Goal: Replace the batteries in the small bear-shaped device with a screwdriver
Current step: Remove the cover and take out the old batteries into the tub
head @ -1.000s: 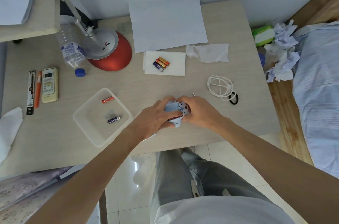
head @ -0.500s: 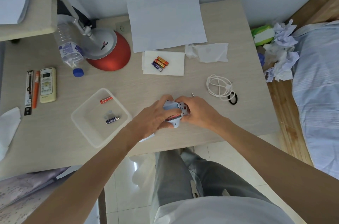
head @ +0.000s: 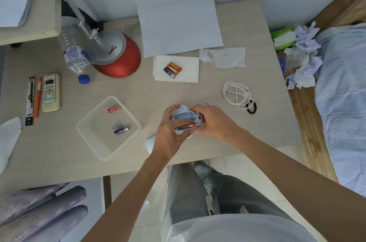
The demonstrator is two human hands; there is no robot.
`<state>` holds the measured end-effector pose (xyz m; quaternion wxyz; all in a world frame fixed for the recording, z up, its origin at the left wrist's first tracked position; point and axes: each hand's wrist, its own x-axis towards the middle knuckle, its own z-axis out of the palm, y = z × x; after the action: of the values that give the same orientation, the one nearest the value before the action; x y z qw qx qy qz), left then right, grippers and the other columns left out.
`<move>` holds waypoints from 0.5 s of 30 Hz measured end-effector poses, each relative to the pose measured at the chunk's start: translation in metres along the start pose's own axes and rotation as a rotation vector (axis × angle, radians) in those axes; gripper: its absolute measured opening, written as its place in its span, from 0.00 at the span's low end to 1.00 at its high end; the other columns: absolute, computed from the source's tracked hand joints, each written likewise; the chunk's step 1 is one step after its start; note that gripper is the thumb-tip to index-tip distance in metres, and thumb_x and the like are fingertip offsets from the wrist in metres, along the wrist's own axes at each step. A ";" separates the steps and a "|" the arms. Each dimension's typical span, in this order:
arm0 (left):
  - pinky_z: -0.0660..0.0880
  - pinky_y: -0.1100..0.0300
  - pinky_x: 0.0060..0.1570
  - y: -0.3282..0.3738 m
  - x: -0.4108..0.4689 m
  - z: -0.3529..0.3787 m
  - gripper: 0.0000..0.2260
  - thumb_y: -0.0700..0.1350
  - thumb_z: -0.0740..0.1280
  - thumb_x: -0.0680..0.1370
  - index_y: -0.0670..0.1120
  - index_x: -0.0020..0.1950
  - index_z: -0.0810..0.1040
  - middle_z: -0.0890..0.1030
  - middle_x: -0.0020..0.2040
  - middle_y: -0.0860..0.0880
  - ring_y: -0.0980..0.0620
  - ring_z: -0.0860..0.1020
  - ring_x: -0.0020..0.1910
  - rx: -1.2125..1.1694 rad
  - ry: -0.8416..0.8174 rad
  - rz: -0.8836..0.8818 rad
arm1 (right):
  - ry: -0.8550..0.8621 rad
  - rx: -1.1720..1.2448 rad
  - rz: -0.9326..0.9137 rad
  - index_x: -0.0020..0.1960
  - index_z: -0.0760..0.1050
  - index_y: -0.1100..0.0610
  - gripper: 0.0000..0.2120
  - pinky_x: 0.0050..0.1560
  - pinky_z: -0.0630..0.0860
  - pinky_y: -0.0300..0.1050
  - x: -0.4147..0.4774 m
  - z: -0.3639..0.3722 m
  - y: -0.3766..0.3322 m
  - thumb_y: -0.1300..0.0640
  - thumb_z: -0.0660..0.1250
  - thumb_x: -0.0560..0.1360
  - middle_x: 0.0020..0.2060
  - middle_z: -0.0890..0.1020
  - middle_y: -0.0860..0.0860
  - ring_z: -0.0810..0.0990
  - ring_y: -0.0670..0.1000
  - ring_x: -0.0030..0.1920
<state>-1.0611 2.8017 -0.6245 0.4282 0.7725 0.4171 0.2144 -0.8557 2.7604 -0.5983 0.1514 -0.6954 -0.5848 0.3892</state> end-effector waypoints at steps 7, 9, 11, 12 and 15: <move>0.81 0.48 0.67 0.012 -0.009 0.003 0.10 0.43 0.82 0.75 0.47 0.56 0.91 0.77 0.73 0.53 0.53 0.76 0.72 -0.134 0.135 -0.158 | -0.013 -0.009 0.026 0.69 0.77 0.49 0.31 0.56 0.84 0.50 0.001 0.004 0.002 0.50 0.83 0.70 0.53 0.86 0.49 0.85 0.50 0.50; 0.78 0.50 0.70 0.020 -0.011 -0.002 0.09 0.44 0.81 0.77 0.47 0.56 0.91 0.78 0.74 0.53 0.55 0.75 0.74 -0.145 0.176 -0.191 | -0.016 -0.013 0.030 0.69 0.77 0.49 0.30 0.57 0.83 0.50 0.001 0.004 0.003 0.50 0.83 0.70 0.53 0.86 0.48 0.85 0.51 0.50; 0.75 0.57 0.72 0.027 -0.014 -0.015 0.08 0.44 0.80 0.78 0.48 0.57 0.91 0.78 0.76 0.52 0.57 0.75 0.75 -0.137 0.220 -0.199 | -0.014 -0.008 0.030 0.67 0.77 0.48 0.28 0.54 0.84 0.51 0.000 0.003 0.003 0.52 0.82 0.70 0.51 0.86 0.48 0.85 0.50 0.48; 0.74 0.61 0.71 0.031 -0.016 -0.025 0.08 0.43 0.80 0.78 0.48 0.57 0.91 0.79 0.75 0.52 0.58 0.75 0.75 -0.132 0.247 -0.198 | -0.013 -0.001 0.031 0.66 0.78 0.48 0.27 0.52 0.84 0.52 0.000 0.003 0.004 0.53 0.81 0.70 0.49 0.86 0.47 0.84 0.50 0.46; 0.76 0.66 0.65 0.033 -0.025 -0.064 0.07 0.40 0.79 0.78 0.48 0.55 0.91 0.85 0.66 0.51 0.58 0.81 0.68 -0.106 0.328 -0.185 | -0.011 0.040 0.042 0.64 0.79 0.49 0.25 0.49 0.83 0.52 -0.003 0.001 0.004 0.55 0.81 0.69 0.45 0.85 0.46 0.84 0.49 0.44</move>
<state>-1.1037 2.8028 -0.5612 0.4123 0.6620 0.5386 0.3189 -0.8539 2.7566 -0.6008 0.1539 -0.7021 -0.5632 0.4075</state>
